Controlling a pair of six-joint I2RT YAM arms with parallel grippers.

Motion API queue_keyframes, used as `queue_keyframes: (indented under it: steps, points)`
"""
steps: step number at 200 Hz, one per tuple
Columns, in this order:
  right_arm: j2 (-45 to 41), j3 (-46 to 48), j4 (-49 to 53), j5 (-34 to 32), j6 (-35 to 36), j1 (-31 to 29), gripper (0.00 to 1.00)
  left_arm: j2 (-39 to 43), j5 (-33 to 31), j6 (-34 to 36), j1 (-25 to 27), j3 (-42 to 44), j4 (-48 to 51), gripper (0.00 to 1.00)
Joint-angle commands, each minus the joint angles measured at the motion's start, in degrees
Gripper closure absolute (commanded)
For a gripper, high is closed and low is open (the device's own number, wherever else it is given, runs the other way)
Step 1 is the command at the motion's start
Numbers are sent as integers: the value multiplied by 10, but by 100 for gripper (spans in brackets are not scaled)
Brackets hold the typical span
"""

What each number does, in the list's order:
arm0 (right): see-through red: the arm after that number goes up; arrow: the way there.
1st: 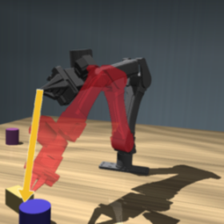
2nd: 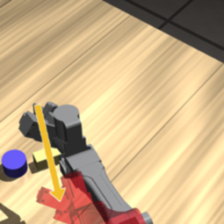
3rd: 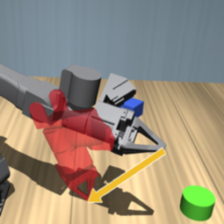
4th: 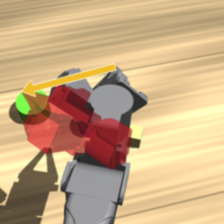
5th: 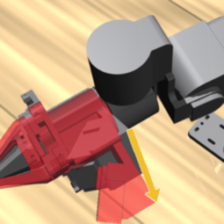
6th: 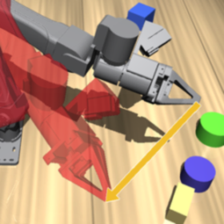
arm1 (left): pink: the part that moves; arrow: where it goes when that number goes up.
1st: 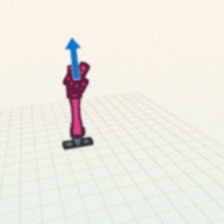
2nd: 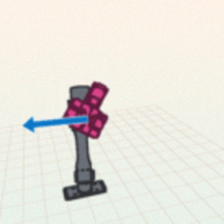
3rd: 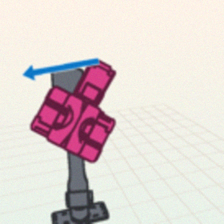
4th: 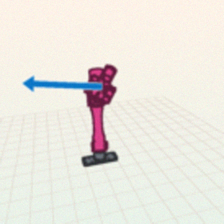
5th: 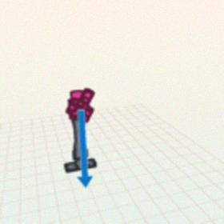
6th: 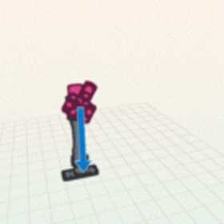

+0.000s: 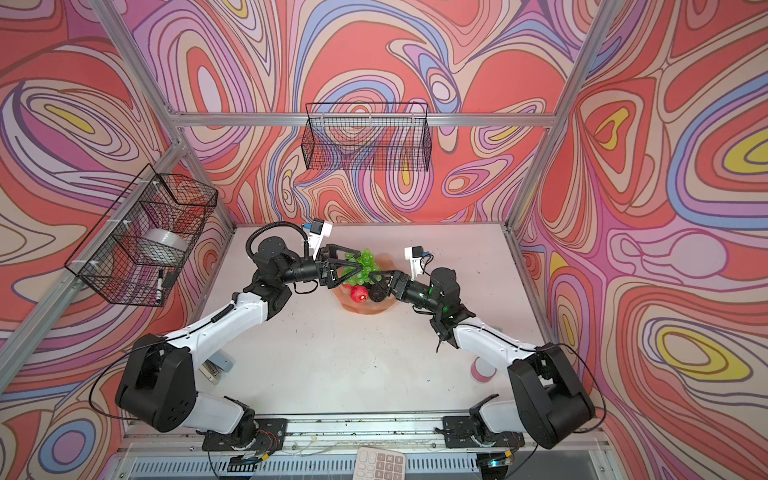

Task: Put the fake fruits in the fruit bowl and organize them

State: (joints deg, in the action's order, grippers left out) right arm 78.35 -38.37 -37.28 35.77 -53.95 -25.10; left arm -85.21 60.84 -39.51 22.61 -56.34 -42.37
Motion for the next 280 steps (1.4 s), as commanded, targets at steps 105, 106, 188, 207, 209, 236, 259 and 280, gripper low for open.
queue_keyframes:
  steps: [105,106,188,207,209,236,259,280]
  points:
    - [72,-84,11,0,132,-4,2,-13,66,-109,-6,11,-137,0]
    - [72,-84,11,1,132,-5,2,-13,67,-111,-6,11,-138,0]
    - [131,-97,-85,38,121,-20,12,-25,95,-172,-6,14,-201,0]
    - [147,-100,-117,40,106,-22,18,-24,98,-173,-6,14,-202,0]
    - [148,-99,-122,41,104,-22,18,-24,99,-174,-6,14,-202,0]
    - [163,-100,-164,38,84,-27,33,-21,101,-175,-6,16,-203,0]
    - [159,-98,-165,26,80,-28,47,-18,100,-175,-6,18,-203,0]
    - [147,-93,-146,-1,78,-28,60,-17,102,-172,-6,21,-201,0]
